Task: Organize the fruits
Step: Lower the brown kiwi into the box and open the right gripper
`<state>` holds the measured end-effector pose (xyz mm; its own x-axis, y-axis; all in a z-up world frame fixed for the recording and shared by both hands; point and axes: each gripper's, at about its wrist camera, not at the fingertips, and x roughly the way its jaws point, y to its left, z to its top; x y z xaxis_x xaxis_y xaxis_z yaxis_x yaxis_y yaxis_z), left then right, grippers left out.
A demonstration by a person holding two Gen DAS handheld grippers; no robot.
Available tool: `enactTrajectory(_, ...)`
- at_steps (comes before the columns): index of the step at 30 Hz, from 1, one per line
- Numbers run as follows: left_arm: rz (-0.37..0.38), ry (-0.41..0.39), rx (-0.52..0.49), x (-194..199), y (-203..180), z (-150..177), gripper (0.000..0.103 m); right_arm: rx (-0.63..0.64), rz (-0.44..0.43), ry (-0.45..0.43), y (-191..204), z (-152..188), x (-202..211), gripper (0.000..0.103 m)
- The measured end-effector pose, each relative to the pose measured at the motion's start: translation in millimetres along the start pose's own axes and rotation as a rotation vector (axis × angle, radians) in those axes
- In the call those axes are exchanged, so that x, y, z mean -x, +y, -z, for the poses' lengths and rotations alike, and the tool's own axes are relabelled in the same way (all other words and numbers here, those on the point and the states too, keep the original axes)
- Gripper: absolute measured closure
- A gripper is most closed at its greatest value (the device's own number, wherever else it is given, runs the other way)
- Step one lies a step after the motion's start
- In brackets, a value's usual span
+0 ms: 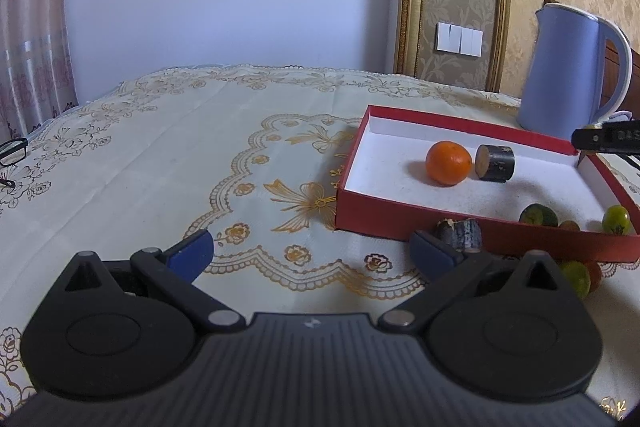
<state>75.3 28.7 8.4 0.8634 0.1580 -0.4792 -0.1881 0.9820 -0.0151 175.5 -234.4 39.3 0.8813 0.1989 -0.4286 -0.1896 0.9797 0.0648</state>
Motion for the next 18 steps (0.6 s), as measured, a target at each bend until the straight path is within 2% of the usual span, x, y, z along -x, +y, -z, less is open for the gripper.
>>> enactTrajectory(9,0.0,0.0,0.003,-0.5,0.4,0.1,0.0,-0.007,0.066,0.075,-2.0,-9.1,-38.2,0.073)
enactTrajectory(18,0.001,-0.005,0.002,0.0,0.1,0.0,0.0,-0.002,0.085,0.125,-2.1,-4.7,-50.4,0.073)
